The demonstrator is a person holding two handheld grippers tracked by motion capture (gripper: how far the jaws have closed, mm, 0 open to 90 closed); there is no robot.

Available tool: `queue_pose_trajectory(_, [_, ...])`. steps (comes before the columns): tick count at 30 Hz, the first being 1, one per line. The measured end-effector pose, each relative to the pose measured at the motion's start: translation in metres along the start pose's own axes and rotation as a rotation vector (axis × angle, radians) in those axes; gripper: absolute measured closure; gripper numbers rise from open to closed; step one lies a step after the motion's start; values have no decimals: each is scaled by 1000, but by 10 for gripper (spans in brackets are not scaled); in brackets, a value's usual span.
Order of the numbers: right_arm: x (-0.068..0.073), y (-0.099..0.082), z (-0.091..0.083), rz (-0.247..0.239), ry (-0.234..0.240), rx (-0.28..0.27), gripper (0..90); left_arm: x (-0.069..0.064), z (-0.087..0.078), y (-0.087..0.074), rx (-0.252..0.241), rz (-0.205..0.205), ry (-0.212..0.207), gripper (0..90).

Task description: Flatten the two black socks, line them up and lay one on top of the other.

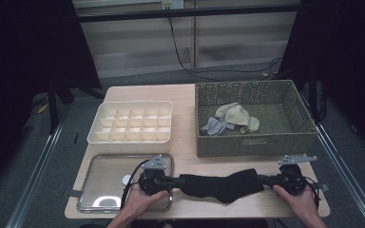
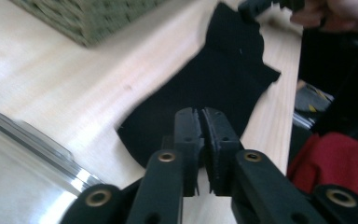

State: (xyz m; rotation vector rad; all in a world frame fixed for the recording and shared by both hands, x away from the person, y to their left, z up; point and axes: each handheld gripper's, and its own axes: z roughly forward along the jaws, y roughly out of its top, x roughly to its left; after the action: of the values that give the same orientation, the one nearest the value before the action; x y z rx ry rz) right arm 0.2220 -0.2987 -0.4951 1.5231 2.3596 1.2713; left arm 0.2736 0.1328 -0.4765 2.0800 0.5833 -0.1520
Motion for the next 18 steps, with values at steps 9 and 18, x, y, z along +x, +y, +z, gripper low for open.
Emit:
queue_pose_trajectory(9, [-2,2,3,-10,-11,-2,861,0,22,3,67,41,-11,793])
queue_pose_trajectory(18, [-8,5,4,-3,-30,-11,855,4,34,-2,118,47,15,752])
